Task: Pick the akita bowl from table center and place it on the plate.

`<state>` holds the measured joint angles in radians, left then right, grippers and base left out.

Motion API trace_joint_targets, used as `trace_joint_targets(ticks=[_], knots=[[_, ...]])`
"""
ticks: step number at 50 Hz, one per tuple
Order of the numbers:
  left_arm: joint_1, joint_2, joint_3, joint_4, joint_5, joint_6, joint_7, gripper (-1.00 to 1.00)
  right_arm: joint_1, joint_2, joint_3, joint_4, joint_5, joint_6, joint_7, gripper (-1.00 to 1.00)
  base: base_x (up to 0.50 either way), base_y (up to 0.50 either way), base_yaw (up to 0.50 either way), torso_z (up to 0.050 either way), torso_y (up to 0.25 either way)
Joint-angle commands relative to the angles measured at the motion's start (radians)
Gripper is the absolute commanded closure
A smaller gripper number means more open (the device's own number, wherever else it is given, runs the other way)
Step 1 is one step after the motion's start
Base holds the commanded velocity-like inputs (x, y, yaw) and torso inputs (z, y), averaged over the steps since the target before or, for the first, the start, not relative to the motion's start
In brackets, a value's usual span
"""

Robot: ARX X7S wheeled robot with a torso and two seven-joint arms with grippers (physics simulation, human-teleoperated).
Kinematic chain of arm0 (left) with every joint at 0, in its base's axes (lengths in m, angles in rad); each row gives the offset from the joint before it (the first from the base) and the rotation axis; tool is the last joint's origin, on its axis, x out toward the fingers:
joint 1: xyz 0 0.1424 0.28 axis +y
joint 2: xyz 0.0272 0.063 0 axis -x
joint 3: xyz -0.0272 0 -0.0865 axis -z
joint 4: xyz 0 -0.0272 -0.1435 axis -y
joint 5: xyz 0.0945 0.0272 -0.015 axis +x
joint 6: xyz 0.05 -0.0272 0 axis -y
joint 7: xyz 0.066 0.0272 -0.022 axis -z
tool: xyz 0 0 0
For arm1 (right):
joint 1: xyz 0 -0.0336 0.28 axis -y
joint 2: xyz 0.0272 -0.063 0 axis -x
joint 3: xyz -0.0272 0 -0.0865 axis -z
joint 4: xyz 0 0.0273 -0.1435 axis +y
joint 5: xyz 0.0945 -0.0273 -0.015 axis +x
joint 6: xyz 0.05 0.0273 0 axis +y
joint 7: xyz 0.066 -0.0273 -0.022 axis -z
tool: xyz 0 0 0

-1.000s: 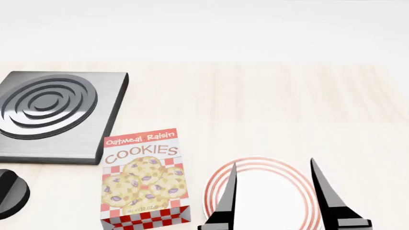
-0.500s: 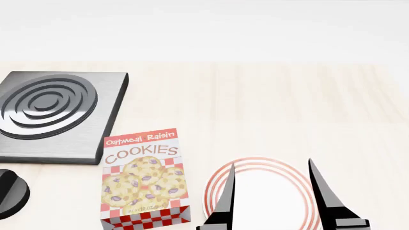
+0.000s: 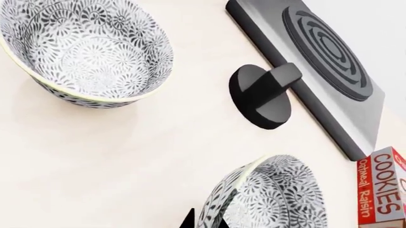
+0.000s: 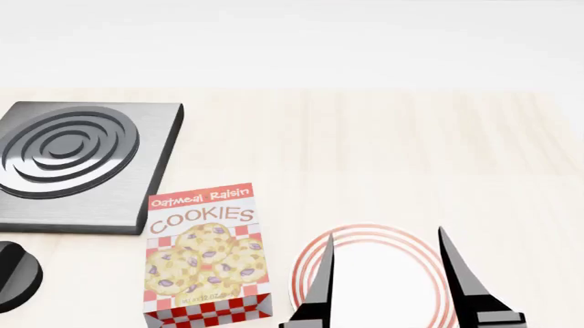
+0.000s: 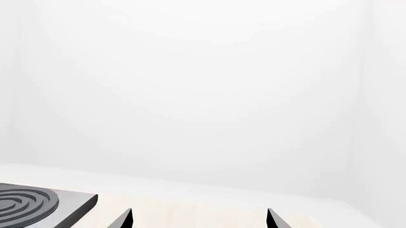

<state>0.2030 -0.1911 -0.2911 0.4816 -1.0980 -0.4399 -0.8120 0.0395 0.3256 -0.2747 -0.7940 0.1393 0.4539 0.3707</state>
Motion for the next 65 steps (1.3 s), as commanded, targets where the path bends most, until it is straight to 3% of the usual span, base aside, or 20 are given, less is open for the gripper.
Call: trace_joint_targets(ticks=[1, 2, 12, 17, 31, 37, 45, 58, 65], knots=[[0.001, 0.004, 0.014, -0.018, 0.026, 0.032, 0.037, 1.0, 0.003, 0.003, -0.003, 0.003, 0.003, 0.0, 0.004, -1.0, 0.0, 0.0, 0.0, 0.0, 0.0], [-0.004, -0.011, 0.005, 0.021, -0.006, 0.01, -0.006, 1.0, 0.003, 0.003, -0.003, 0.0, 0.003, 0.002, 0.005, -1.0, 0.0, 0.0, 0.0, 0.0, 0.0], [0.003, -0.008, 0.024, 0.021, 0.028, 0.039, 0.039, 1.0, 0.002, 0.007, -0.004, -0.003, 0.005, 0.001, 0.009, -1.0, 0.0, 0.0, 0.0, 0.0, 0.001], [0.001, -0.04, 0.053, 0.121, 0.063, 0.044, 0.07, 1.0, 0.002, 0.009, -0.003, -0.005, 0.008, 0.002, 0.01, -1.0, 0.0, 0.0, 0.0, 0.0, 0.0], [-0.058, -0.084, 0.24, 0.165, 0.284, 0.2, 0.496, 1.0, 0.003, 0.019, 0.004, -0.035, 0.023, 0.023, 0.014, -1.0, 0.0, 0.0, 0.0, 0.0, 0.0], [-0.148, -0.147, 0.32, 0.246, 0.375, 0.164, 0.533, 1.0, -0.002, 0.028, 0.025, -0.059, 0.042, 0.028, 0.014, -1.0, 0.0, 0.0, 0.0, 0.0, 0.0], [-0.251, -0.198, 0.399, 0.177, 0.447, 0.201, 0.694, 1.0, -0.004, 0.034, 0.032, -0.06, 0.053, 0.018, 0.011, -1.0, 0.0, 0.0, 0.0, 0.0, 0.001], [-0.407, -0.194, 0.466, -0.026, 0.54, 0.34, 0.905, 1.0, -0.023, 0.056, 0.043, -0.115, 0.12, 0.029, -0.019, -1.0, 0.0, 0.0, 0.0, 0.0, 0.0], [-0.521, -0.191, 0.533, -0.155, 0.63, 0.352, 0.972, 1.0, -0.018, 0.131, 0.155, -0.247, 0.351, 0.119, -0.049, -1.0, 0.0, 0.0, 0.0, 0.0, 0.0]])
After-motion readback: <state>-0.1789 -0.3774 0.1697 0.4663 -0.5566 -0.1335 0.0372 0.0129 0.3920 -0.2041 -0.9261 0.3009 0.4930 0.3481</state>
